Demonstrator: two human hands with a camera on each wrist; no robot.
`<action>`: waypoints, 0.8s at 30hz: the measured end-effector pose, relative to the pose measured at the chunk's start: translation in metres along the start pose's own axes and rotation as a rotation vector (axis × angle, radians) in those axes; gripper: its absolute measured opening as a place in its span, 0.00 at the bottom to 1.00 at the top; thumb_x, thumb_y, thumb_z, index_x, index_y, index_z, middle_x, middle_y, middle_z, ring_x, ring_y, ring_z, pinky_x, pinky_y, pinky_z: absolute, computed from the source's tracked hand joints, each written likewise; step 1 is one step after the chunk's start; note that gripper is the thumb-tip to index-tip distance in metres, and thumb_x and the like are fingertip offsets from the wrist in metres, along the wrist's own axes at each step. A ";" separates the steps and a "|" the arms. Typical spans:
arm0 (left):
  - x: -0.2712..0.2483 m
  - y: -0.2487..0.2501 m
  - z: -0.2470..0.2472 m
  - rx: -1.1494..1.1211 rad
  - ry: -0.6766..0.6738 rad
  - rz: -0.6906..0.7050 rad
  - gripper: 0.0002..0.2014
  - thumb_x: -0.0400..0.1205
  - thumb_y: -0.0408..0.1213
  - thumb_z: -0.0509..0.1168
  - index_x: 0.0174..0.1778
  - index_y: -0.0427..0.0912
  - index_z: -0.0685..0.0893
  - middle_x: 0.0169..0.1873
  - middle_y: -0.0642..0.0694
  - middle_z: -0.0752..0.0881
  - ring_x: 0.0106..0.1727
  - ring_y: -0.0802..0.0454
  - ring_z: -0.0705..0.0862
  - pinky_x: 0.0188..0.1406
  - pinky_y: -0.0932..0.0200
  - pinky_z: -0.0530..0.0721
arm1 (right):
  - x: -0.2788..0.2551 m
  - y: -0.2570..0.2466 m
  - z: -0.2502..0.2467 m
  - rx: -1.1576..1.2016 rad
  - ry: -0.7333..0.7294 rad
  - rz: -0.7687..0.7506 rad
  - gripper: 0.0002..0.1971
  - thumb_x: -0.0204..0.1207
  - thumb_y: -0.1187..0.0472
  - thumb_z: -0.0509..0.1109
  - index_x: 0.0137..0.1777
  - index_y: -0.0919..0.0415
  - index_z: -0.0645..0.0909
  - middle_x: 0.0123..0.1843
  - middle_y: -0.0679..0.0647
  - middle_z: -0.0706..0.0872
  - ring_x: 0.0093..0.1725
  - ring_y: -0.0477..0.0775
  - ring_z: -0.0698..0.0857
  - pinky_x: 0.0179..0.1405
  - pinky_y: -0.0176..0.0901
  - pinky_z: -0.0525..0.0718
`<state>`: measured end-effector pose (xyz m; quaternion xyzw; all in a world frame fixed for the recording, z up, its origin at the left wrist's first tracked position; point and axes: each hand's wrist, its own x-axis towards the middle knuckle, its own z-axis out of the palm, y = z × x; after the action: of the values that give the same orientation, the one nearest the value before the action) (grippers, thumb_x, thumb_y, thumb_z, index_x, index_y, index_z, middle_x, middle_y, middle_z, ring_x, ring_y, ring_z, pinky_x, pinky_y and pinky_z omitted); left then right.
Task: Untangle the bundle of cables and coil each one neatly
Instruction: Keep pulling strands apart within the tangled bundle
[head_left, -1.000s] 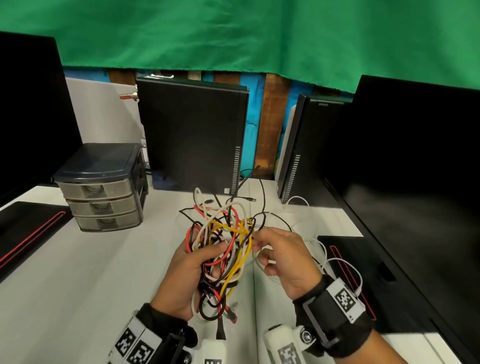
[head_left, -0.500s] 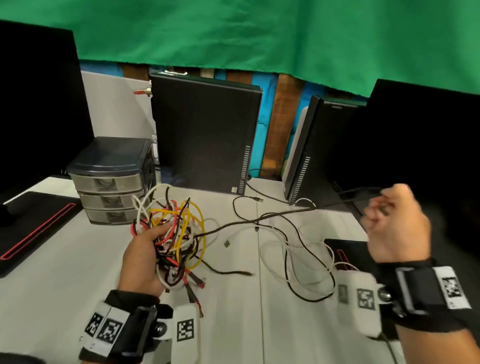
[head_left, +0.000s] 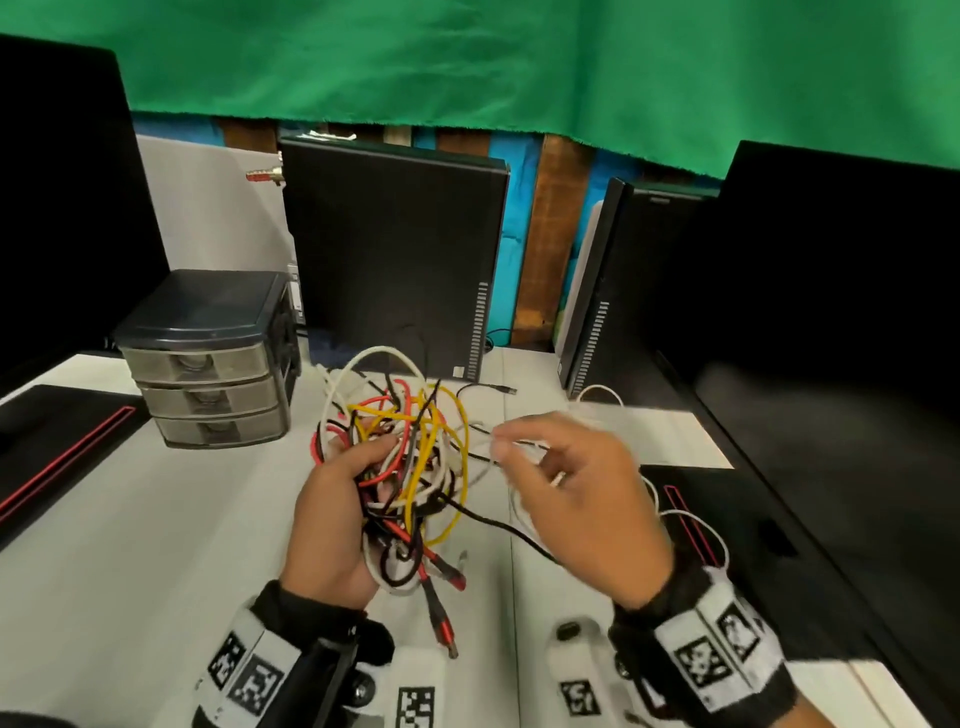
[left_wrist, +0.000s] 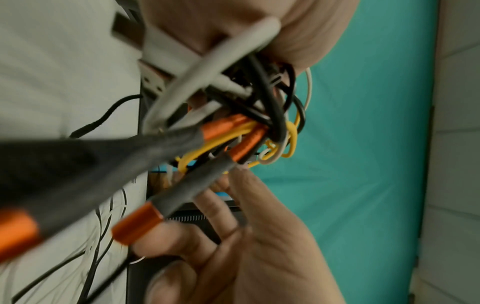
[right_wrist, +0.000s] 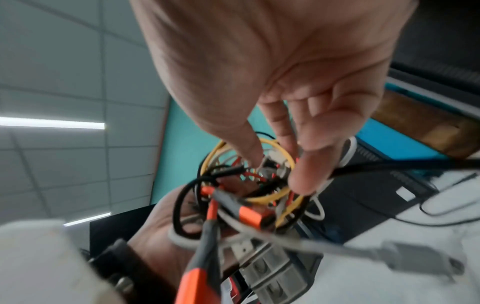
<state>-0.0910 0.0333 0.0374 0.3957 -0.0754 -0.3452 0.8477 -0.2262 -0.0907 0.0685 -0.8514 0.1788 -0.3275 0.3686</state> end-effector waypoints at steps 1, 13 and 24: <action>-0.003 -0.002 0.005 0.007 -0.023 -0.012 0.13 0.83 0.29 0.61 0.52 0.36 0.91 0.48 0.35 0.91 0.44 0.40 0.91 0.44 0.48 0.91 | -0.005 0.003 0.009 -0.049 -0.105 0.042 0.09 0.80 0.47 0.70 0.58 0.43 0.86 0.52 0.35 0.89 0.35 0.40 0.85 0.41 0.34 0.82; -0.006 0.007 0.008 -0.071 0.013 0.040 0.19 0.82 0.32 0.64 0.69 0.32 0.80 0.49 0.38 0.89 0.44 0.42 0.90 0.40 0.49 0.89 | -0.004 0.005 -0.001 0.026 -0.415 0.222 0.10 0.76 0.45 0.76 0.46 0.50 0.85 0.21 0.47 0.75 0.22 0.48 0.68 0.32 0.44 0.70; -0.015 0.013 0.014 -0.197 -0.047 0.017 0.12 0.86 0.32 0.57 0.41 0.41 0.83 0.19 0.50 0.82 0.16 0.57 0.80 0.16 0.66 0.80 | -0.012 0.005 0.020 -0.012 -0.462 0.187 0.04 0.80 0.52 0.74 0.48 0.49 0.89 0.36 0.48 0.92 0.31 0.38 0.82 0.44 0.40 0.84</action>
<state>-0.1010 0.0402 0.0589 0.3017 -0.0643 -0.3528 0.8834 -0.2212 -0.0774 0.0496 -0.8855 0.1698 -0.0877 0.4235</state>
